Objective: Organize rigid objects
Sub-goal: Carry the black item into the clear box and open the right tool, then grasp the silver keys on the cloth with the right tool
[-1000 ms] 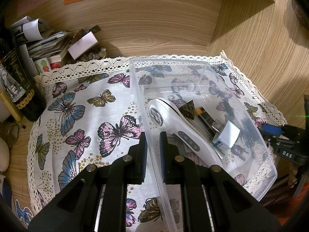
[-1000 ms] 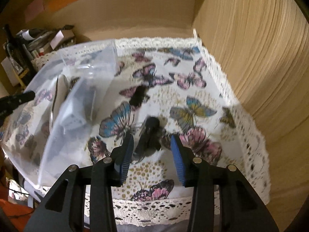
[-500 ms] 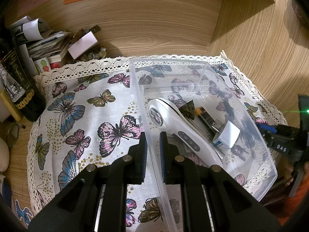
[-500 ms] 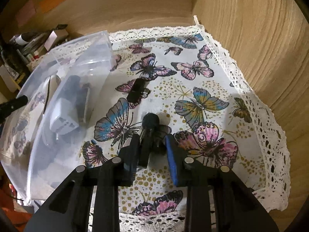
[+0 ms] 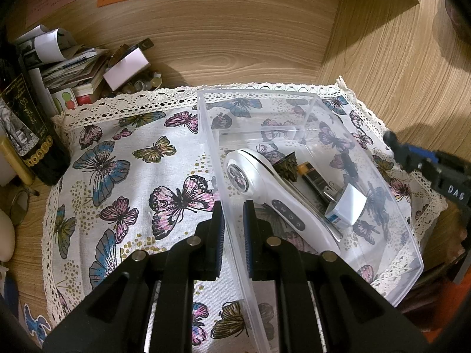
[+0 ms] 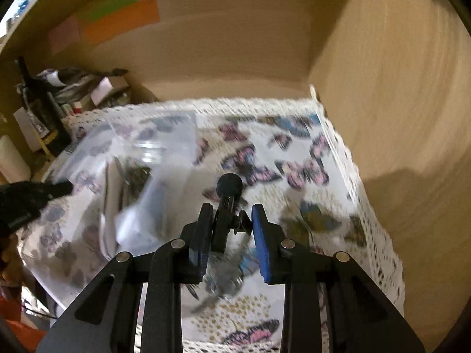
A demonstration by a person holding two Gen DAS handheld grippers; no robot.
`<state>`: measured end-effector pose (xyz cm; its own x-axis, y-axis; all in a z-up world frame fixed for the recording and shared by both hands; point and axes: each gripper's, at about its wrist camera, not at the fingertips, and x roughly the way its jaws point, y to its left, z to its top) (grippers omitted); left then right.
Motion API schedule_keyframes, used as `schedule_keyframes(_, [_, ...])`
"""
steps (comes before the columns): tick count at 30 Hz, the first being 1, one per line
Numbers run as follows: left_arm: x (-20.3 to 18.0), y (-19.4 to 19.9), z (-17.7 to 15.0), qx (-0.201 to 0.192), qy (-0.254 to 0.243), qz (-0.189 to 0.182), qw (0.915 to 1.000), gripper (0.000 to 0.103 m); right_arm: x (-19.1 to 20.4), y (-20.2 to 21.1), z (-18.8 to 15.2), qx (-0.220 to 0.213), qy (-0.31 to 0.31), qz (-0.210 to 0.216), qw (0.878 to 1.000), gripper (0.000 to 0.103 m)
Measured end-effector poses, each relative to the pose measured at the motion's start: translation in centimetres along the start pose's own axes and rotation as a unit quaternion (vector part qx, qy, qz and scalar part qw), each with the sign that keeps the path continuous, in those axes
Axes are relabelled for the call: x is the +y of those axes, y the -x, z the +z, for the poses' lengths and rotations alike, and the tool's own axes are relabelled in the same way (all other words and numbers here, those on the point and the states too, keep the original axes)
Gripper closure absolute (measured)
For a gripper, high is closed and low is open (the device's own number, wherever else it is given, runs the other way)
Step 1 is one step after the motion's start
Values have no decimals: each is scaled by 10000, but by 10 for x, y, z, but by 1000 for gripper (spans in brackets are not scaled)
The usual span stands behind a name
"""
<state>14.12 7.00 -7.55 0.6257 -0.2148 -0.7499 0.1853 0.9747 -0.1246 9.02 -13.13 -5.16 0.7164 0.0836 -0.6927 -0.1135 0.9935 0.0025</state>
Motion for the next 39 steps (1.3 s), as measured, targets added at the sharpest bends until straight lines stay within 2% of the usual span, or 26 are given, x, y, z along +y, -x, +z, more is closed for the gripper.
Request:
schedule_keyframes(7, [0,0,0,-1,-2,1,10000,93,31,-1,17,-215,405,280,9986,78])
schedule_keyframes(12, [0,0,0,-2,-1,3,10000,92,57,-12,22,-148,734,480,9960,78])
schedule_keyframes(18, [-1,0,0,-3,4,0,10000,92,78,-32,23,129,1057,632,9923,78])
schedule_keyframes(25, [0,-1,1,2,6,-3,10000,92,94,-55,18,658,1260,849,9862,78])
schedule_keyframes(31, [0,0,1,3,10,-8,10000,92,98,-52,14,654,1379,844,9847,77])
schedule_keyframes(39, [0,0,1,4,8,-5,10000,92,80,-27,21,294,1107,710,9909,70])
